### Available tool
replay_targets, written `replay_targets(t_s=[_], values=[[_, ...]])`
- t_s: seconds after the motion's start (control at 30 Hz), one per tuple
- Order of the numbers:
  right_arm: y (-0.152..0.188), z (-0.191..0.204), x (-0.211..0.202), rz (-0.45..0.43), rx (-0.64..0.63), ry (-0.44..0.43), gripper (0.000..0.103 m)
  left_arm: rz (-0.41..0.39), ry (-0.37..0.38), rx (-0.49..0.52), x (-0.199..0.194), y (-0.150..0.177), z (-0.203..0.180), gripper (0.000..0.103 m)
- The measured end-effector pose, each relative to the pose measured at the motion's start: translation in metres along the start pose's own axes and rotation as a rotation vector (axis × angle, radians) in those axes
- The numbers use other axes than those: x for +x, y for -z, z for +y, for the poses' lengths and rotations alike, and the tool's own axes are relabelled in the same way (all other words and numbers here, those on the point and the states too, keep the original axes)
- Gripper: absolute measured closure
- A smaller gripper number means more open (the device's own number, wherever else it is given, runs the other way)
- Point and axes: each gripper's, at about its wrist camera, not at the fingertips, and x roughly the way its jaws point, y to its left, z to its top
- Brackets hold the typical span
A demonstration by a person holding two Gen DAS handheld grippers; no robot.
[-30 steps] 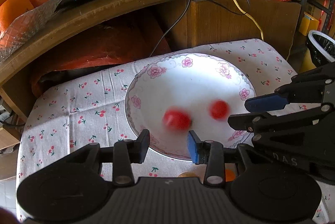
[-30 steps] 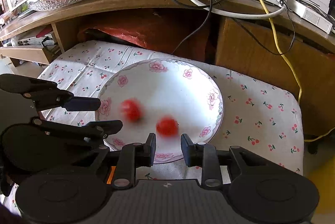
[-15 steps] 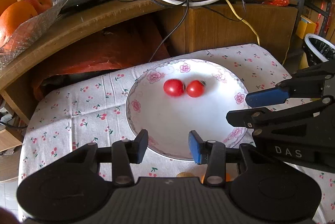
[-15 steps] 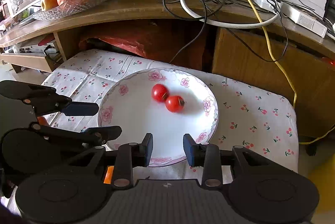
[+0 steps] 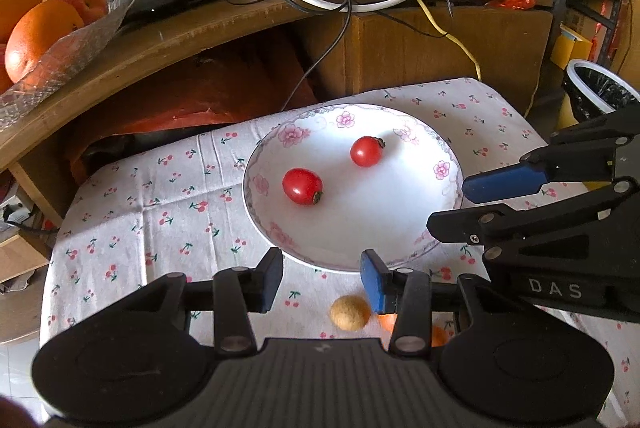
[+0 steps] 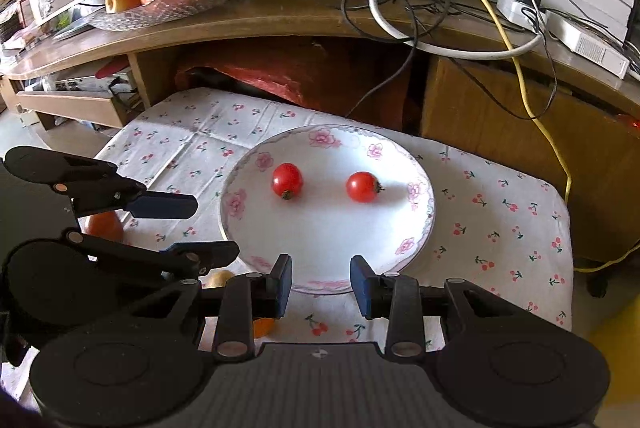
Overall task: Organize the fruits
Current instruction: 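Withdraw both grippers from the bowl toward the remaining fruits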
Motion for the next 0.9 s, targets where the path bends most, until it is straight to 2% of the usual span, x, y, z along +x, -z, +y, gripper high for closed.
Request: replay_targets(t_s=[0.37, 0.73, 0.9], values=[[0.004, 0.019, -0.007, 0.014, -0.015, -0.054, 0.073, -0.017, -0.018, -0.019, -0.016, 0.011, 0.018, 0.053], [0.01, 0.041, -0.008, 0.054, -0.049, -0.109, 0.073, 0.013, -0.07, -0.074, -0.022, 0.031, 0.057, 0.053], [0.012, 0.047, -0.005, 0.07, -0.067, -0.117, 0.073, 0.029, -0.039, -0.073, -0.027, 0.037, 0.056, 0.053]])
